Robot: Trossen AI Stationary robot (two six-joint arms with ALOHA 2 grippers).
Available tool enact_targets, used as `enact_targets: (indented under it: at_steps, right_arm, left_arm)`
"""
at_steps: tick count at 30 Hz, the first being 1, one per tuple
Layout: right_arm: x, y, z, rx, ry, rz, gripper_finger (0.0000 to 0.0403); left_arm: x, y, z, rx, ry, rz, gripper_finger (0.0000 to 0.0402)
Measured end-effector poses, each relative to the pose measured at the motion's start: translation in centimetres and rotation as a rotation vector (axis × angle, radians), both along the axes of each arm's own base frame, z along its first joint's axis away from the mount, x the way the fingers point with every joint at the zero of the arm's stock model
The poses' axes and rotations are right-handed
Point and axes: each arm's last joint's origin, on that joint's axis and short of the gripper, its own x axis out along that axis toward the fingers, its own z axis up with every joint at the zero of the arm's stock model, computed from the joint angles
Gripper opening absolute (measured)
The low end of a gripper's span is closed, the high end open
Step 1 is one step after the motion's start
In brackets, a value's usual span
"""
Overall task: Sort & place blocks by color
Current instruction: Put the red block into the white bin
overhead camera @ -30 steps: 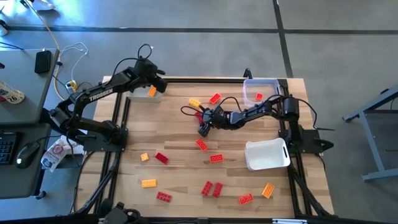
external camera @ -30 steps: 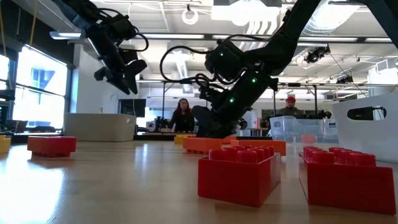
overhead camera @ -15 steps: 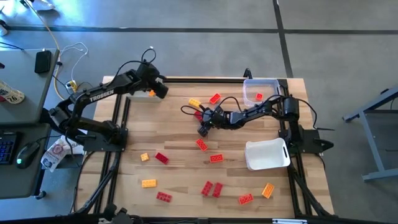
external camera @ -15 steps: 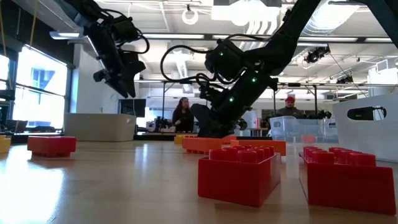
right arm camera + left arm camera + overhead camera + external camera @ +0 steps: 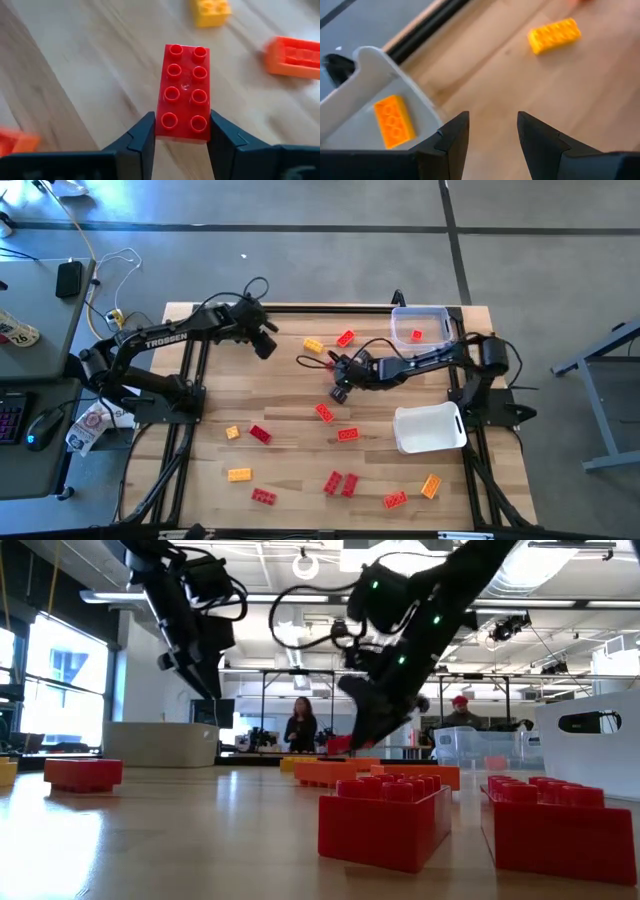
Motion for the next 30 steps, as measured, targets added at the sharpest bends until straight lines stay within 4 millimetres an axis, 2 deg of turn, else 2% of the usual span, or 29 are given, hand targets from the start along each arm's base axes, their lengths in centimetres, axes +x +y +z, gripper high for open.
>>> enact_targets:
  at_steps: [8,14,21,30]
  right_arm:
    - [-3.6,2.3,4.8,-0.035,0.039,-0.056,0.0114]
    - [-7.0,3.9,7.1,-0.011,0.094,-0.132,0.0114]
    - [-10.6,6.0,8.5,0.023,0.155,-0.244,0.0114]
    - [-14.0,9.9,8.5,0.160,0.282,-0.323,0.0114]
  left_arm:
    - [1.8,-2.7,-0.1,-0.014,0.014,-0.133,0.0154]
    - [2.9,-4.6,-0.2,-0.045,0.002,-0.233,0.0154]
    - [3.7,-6.1,-0.2,-0.068,-0.006,-0.316,0.0154]
    - [4.0,-6.8,-0.2,-0.066,-0.004,-0.346,0.0154]
